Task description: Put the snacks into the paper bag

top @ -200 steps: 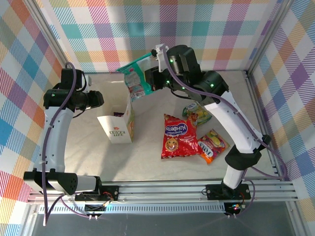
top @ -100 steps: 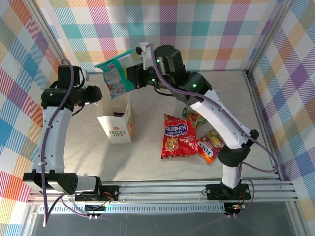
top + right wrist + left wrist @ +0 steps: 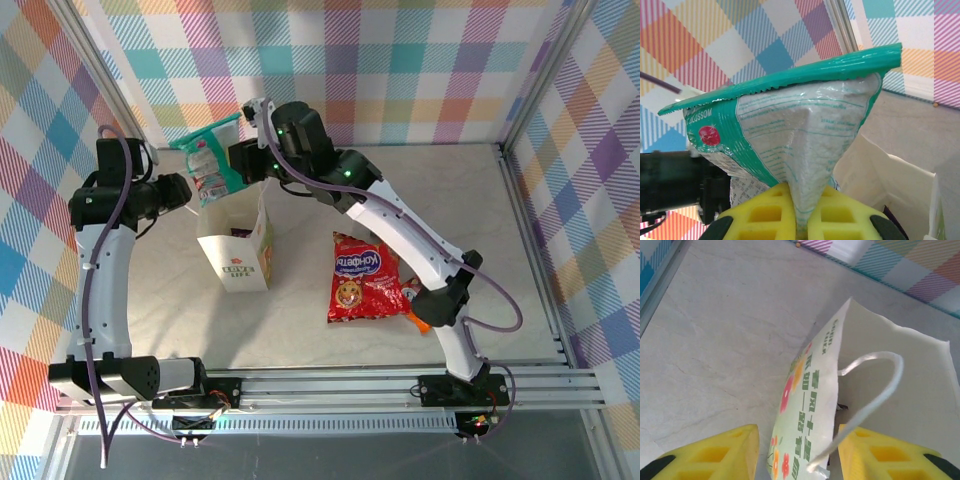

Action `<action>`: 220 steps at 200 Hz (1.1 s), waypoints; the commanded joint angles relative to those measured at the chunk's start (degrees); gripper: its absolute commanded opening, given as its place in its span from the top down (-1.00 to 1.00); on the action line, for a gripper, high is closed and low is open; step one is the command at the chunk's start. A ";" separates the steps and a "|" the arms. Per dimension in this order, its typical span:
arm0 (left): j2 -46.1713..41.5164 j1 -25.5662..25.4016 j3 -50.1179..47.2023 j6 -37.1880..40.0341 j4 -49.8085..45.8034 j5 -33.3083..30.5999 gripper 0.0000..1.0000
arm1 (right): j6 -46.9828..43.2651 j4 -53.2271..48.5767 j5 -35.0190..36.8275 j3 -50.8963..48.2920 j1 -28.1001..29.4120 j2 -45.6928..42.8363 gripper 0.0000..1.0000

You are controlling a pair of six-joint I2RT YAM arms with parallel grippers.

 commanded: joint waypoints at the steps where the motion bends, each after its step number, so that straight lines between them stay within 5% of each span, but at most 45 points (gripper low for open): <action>1: -0.96 2.32 -1.45 -1.86 1.05 2.15 0.11 | 0.85 3.85 1.92 2.55 0.12 0.08 1.00; 67: 0.84 4.70 -2.32 -4.35 4.20 9.39 0.12 | 3.91 6.49 4.23 1.01 0.12 2.70 1.00; 162: 0.82 5.29 -4.07 -7.11 4.21 9.18 0.55 | 0.60 4.84 10.12 2.51 0.03 7.03 1.00; 220: 0.58 5.85 -4.83 -7.66 4.41 5.97 0.63 | -1.23 2.80 14.34 2.64 0.03 8.35 1.00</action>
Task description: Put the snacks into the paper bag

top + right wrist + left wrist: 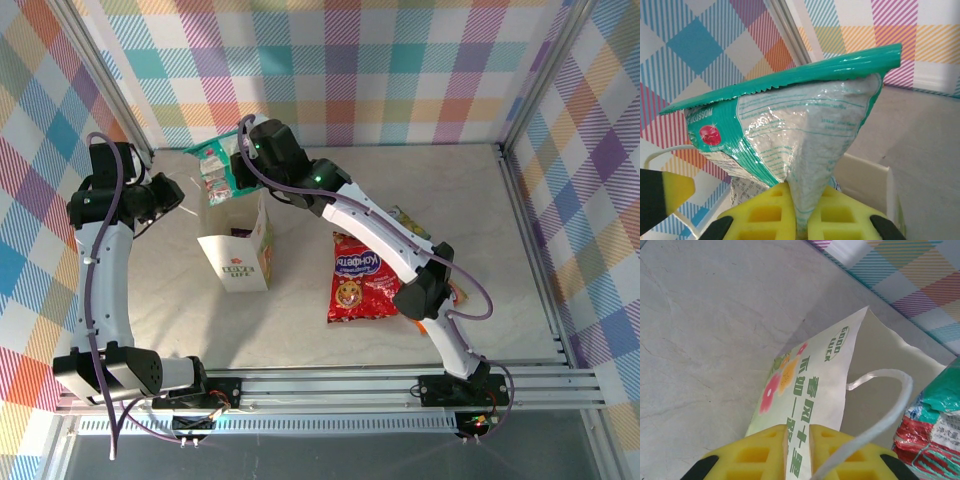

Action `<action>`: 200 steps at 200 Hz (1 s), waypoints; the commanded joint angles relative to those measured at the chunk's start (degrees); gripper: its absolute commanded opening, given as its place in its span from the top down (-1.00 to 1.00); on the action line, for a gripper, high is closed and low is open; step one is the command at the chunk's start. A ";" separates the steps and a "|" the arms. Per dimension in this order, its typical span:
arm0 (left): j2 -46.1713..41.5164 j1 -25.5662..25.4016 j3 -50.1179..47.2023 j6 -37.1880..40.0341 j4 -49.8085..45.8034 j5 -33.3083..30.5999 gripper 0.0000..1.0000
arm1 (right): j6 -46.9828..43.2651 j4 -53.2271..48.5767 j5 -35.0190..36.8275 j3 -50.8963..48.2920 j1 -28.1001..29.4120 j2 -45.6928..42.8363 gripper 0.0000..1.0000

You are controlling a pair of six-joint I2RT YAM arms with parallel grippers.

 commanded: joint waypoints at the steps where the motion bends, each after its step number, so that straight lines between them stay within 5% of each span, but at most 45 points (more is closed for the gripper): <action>1: -0.16 1.33 -0.79 -0.84 0.49 -1.63 0.63 | -2.12 1.20 2.93 2.64 0.03 0.50 1.00; 200: -0.63 1.38 -2.63 -0.06 2.07 0.27 0.72 | -2.81 1.37 -0.79 6.33 0.19 3.41 1.00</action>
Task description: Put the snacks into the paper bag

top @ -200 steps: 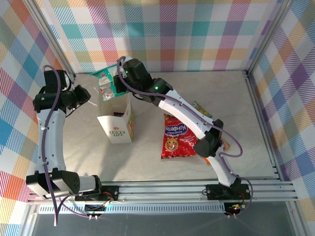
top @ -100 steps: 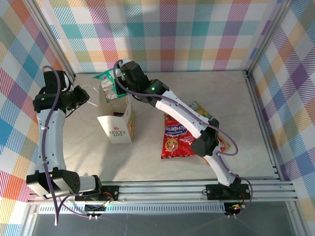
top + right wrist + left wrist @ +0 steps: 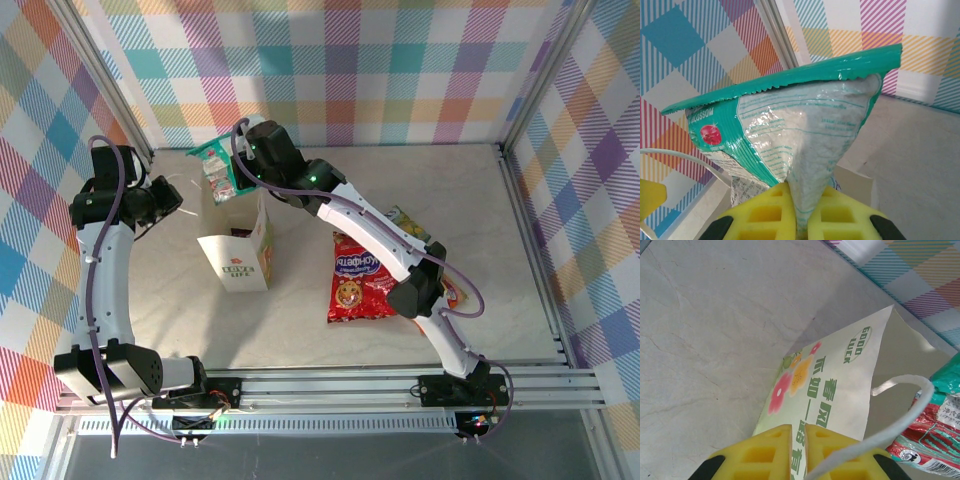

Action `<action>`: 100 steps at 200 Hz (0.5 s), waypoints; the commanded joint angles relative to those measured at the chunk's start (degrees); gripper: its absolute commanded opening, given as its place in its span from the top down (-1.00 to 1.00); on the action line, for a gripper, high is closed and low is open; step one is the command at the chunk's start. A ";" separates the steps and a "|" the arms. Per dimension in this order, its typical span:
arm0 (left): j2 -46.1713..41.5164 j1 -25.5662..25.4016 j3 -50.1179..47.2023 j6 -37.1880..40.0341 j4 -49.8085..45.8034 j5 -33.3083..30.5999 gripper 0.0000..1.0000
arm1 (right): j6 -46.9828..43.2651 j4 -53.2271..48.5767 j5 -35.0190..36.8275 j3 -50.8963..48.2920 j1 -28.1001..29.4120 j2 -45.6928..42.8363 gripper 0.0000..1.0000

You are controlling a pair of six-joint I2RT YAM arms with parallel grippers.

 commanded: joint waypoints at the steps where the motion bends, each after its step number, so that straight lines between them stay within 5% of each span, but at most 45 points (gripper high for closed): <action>1: -0.61 0.73 -0.44 -0.06 1.24 0.86 0.72 | 1.53 2.79 -2.64 2.40 0.22 0.15 1.00; 100: -0.29 0.71 -0.47 0.12 1.24 0.42 0.78 | 4.30 6.30 -4.85 2.42 0.48 3.00 1.00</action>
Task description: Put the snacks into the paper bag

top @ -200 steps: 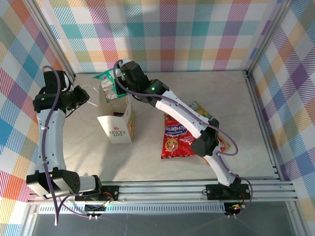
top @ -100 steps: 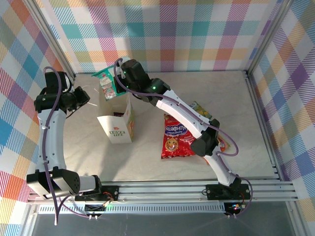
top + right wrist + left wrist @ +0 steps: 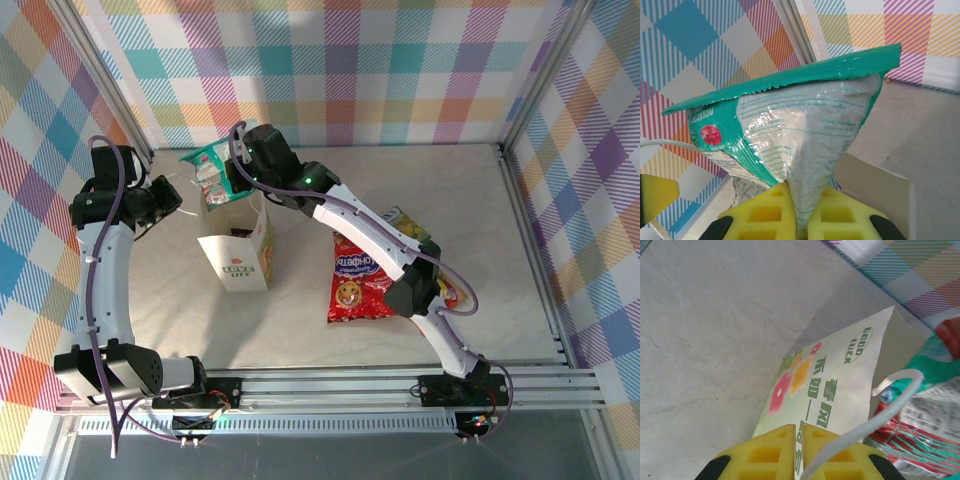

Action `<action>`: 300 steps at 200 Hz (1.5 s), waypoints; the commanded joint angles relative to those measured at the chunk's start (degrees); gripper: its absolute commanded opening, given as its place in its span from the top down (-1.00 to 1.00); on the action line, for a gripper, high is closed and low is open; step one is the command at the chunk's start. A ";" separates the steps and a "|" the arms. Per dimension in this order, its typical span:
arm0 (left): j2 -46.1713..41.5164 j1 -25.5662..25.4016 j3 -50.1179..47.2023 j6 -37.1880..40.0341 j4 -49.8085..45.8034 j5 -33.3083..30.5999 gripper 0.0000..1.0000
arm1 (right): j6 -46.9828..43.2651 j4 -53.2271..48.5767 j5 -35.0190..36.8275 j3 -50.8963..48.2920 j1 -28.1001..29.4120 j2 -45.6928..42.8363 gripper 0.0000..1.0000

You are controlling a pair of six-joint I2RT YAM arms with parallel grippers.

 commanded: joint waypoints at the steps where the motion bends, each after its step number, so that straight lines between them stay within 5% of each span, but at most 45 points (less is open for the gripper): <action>1: -0.33 0.73 -0.44 0.12 1.24 0.40 0.78 | 1.50 4.46 -1.04 2.34 0.42 0.73 1.00; 167: -0.54 0.75 -0.98 0.42 1.70 -0.68 0.84 | -1.58 0.44 3.02 2.15 0.01 2.79 1.00; 209: -0.23 0.68 -0.81 0.41 1.51 -0.83 0.85 | -1.30 -3.06 5.05 2.16 -0.58 1.53 0.71; 241: 0.11 0.75 -0.63 0.29 1.50 -0.79 0.85 | -2.52 -4.37 6.32 2.10 -0.58 0.00 -0.08; 300: 0.46 0.70 -0.76 0.28 1.50 -0.79 0.85 | -4.42 -9.10 8.91 -0.72 -0.55 -7.74 -0.05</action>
